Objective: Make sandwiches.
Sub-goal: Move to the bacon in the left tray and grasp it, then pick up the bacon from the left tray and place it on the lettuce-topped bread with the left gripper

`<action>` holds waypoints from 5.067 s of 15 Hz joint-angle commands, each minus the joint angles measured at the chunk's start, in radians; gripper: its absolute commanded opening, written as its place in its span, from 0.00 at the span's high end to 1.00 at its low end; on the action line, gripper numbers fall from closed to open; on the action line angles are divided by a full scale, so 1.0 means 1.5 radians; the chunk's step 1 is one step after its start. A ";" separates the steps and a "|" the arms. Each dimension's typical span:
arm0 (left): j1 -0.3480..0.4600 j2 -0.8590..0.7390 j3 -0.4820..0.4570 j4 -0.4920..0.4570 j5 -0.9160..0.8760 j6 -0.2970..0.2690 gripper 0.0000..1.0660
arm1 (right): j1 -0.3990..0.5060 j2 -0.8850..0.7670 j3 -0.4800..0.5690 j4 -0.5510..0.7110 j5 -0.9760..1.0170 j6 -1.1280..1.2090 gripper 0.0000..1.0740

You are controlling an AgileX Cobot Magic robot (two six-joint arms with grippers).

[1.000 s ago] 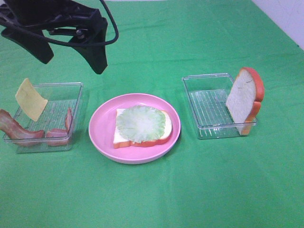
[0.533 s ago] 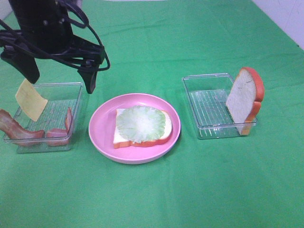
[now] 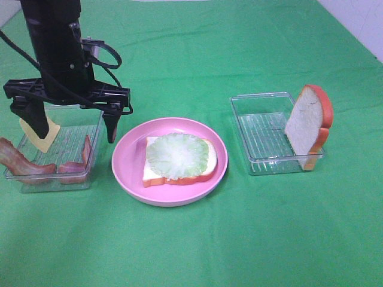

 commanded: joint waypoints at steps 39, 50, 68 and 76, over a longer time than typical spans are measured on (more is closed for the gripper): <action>0.005 0.070 0.003 0.008 -0.043 -0.006 1.00 | -0.001 -0.016 0.002 -0.001 -0.005 -0.003 0.08; 0.001 -0.085 0.001 -0.026 -0.037 0.047 1.00 | -0.001 -0.016 0.002 -0.001 -0.005 -0.003 0.08; 0.001 0.049 0.001 -0.639 -0.142 0.518 1.00 | -0.001 -0.016 0.002 -0.001 -0.005 -0.003 0.08; -0.011 0.167 -0.117 -0.653 -0.107 0.553 1.00 | -0.001 -0.016 0.002 -0.001 -0.005 -0.001 0.08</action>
